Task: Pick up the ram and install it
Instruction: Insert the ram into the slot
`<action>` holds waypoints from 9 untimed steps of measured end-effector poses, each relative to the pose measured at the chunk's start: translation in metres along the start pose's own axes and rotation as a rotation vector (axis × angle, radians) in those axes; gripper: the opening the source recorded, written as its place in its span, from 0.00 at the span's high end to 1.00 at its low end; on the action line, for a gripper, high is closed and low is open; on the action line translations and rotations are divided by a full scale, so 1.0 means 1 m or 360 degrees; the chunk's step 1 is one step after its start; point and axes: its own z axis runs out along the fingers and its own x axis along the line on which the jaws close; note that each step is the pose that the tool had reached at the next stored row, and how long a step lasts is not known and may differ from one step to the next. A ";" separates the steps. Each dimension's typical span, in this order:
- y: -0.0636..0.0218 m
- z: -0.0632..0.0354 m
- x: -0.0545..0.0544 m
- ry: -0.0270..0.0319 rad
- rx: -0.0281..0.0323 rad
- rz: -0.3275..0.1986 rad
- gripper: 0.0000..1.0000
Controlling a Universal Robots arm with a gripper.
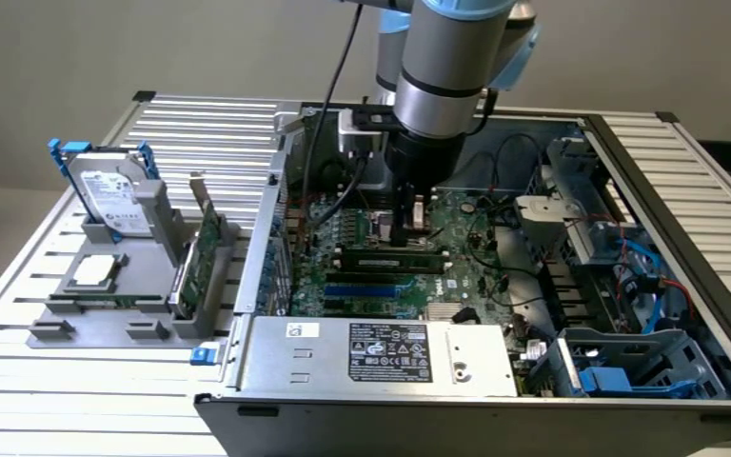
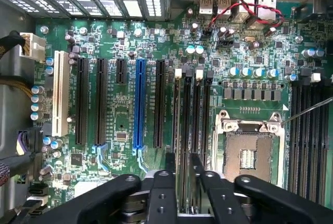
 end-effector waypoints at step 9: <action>0.0092 0.0039 0.000 -0.00057 -0.00015 -0.0001 0.89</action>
